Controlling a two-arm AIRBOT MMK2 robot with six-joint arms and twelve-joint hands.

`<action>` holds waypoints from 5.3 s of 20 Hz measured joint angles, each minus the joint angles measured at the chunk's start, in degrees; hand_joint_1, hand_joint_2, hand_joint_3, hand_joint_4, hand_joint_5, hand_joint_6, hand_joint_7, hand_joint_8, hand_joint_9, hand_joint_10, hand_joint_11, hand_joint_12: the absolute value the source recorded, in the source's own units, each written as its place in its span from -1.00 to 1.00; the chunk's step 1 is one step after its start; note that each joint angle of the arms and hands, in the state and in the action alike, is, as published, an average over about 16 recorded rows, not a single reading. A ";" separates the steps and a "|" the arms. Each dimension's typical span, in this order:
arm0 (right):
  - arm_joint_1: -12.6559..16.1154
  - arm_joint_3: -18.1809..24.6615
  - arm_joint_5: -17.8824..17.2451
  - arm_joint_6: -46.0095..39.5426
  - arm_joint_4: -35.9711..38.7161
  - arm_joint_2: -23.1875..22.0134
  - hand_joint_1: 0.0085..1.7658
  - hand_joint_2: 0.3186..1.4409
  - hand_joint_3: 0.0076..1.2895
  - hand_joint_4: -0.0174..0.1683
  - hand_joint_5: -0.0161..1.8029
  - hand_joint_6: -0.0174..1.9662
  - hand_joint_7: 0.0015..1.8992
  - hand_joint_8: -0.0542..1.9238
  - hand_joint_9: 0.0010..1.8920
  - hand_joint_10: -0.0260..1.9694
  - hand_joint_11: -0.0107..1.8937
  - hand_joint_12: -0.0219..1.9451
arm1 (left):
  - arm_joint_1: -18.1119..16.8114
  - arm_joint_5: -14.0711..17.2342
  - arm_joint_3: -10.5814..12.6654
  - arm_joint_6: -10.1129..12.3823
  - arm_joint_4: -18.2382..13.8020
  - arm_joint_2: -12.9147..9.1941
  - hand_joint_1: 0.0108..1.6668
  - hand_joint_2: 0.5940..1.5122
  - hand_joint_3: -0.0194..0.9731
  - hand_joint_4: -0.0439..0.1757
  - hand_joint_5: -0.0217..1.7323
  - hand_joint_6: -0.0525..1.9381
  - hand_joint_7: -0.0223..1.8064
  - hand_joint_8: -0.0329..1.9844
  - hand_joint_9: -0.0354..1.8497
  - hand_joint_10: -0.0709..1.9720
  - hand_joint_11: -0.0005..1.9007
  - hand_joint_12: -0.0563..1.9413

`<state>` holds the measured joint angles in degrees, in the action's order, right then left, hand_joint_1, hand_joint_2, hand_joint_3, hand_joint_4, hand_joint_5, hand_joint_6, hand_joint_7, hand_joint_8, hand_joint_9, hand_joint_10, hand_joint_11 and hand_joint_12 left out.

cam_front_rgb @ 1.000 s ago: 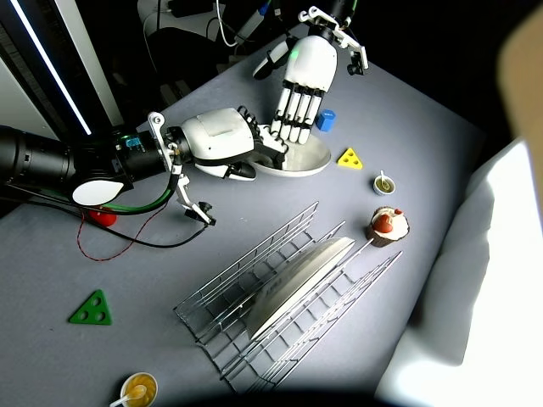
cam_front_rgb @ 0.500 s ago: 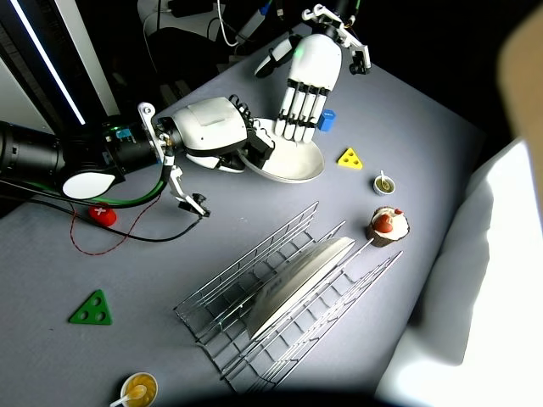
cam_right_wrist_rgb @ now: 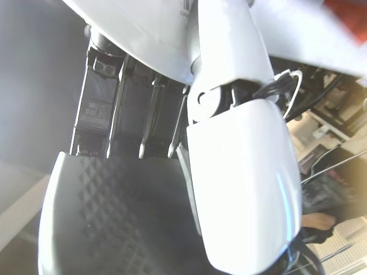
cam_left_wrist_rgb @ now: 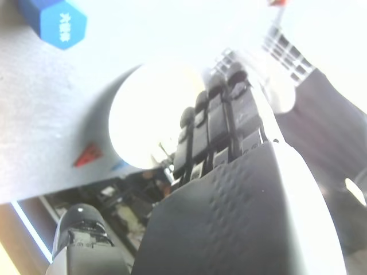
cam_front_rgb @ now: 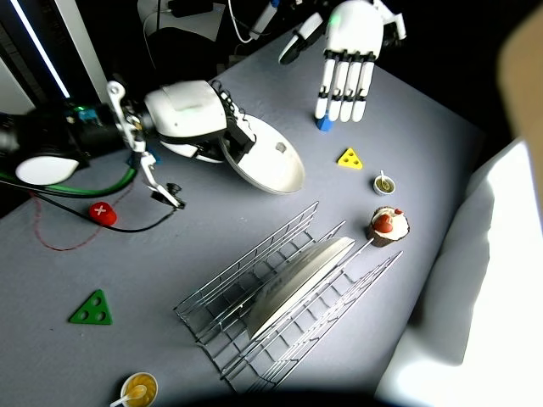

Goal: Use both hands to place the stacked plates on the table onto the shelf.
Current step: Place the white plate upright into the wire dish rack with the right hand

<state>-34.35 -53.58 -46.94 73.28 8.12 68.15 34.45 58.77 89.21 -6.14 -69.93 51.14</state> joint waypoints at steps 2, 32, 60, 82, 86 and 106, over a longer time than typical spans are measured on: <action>1.38 2.49 0.92 -0.71 -0.74 -2.80 0.70 0.16 -0.99 -0.90 0.06 -0.11 0.20 -0.49 0.22 -0.33 0.04 0.25 | -0.65 0.85 0.59 0.87 0.23 -0.70 -0.93 -0.32 -0.96 -0.60 -0.86 -0.93 -0.84 -0.96 -0.82 -0.92 -0.86 -0.93; 27.90 -0.14 31.85 -72.14 9.75 -21.11 0.68 0.15 -1.00 -0.90 0.07 -0.31 0.29 -0.51 0.31 -0.45 0.18 -0.14 | -1.24 8.38 3.04 6.55 -3.09 -5.10 -0.97 -0.34 -0.96 -0.60 -0.85 -0.93 -0.82 -0.97 -0.80 -0.92 -0.85 -0.93; 27.99 -11.06 33.47 -98.30 19.32 -20.92 0.66 0.17 -0.99 -0.91 0.02 -0.16 0.19 -0.39 0.22 -0.28 0.14 -0.07 | -1.81 10.48 2.06 5.11 -2.00 -3.42 -0.91 -0.35 -0.96 -0.60 -0.83 -0.93 -0.83 -0.97 -0.82 -0.92 -0.85 -0.93; 23.88 -17.70 33.27 -98.16 13.03 -15.44 0.68 0.18 -1.00 -0.91 0.03 -0.16 0.17 -0.40 0.23 -0.37 0.05 0.34 | -3.52 1.59 -5.45 1.80 2.33 -0.64 -0.92 -0.35 -0.96 -0.60 -0.83 -0.93 -0.82 -0.97 -0.81 -0.92 -0.85 -0.93; 22.39 -17.63 32.86 -98.22 12.30 -15.26 0.68 0.18 -1.00 -0.91 0.02 -0.14 0.14 -0.37 0.21 -0.33 0.04 0.37 | -3.70 0.37 -6.29 2.63 2.52 -0.64 -0.92 -0.35 -0.96 -0.60 -0.83 -0.93 -0.82 -0.97 -0.81 -0.92 -0.84 -0.93; 15.08 -21.57 29.28 -98.73 5.82 -11.56 0.50 0.30 -0.99 -0.92 0.00 -0.12 0.09 -0.54 0.19 -0.74 0.22 -0.54 | -3.76 -0.79 -9.05 2.74 3.01 -0.64 -0.91 -0.38 -0.96 -0.60 -0.83 -0.93 -0.81 -0.97 -0.80 -0.92 -0.83 -0.93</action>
<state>-19.27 -75.15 -17.65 -25.45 13.94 56.58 30.70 57.98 80.16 -3.41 -66.92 50.50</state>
